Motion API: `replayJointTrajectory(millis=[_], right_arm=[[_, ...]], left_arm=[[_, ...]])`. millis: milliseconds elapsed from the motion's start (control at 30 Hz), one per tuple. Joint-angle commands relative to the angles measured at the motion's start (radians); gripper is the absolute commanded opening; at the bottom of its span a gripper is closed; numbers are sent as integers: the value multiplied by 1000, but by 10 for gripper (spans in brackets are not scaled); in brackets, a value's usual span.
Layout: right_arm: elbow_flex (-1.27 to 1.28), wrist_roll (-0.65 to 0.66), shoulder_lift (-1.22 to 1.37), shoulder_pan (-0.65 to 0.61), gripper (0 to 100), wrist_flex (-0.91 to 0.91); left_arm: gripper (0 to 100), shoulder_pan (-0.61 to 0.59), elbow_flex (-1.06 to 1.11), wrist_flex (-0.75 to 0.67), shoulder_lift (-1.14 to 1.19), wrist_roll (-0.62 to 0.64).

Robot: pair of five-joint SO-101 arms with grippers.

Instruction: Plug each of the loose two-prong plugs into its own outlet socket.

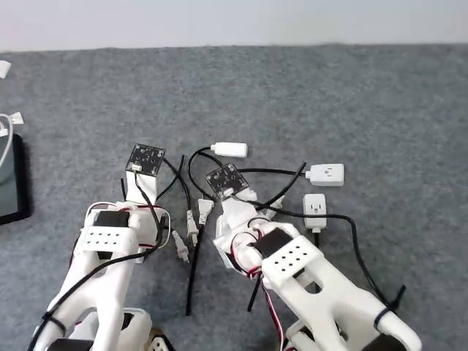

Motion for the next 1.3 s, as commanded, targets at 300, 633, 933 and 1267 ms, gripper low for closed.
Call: replayJointTrajectory(millis=[300,633,933,1267], right_arm=[[-81,-112,-5,-28,234,1],[-199,-104,211,39,221,28],[-193,-31,229,53,219,41],[-198,63,214,54,167,110]], left_arm=[[13,-5,-41,-18,-18,8],[13,-5,-41,-18,-21,8],[13,-5,-41,-18,-21,8],[13,-5,-41,-18,-20,8]])
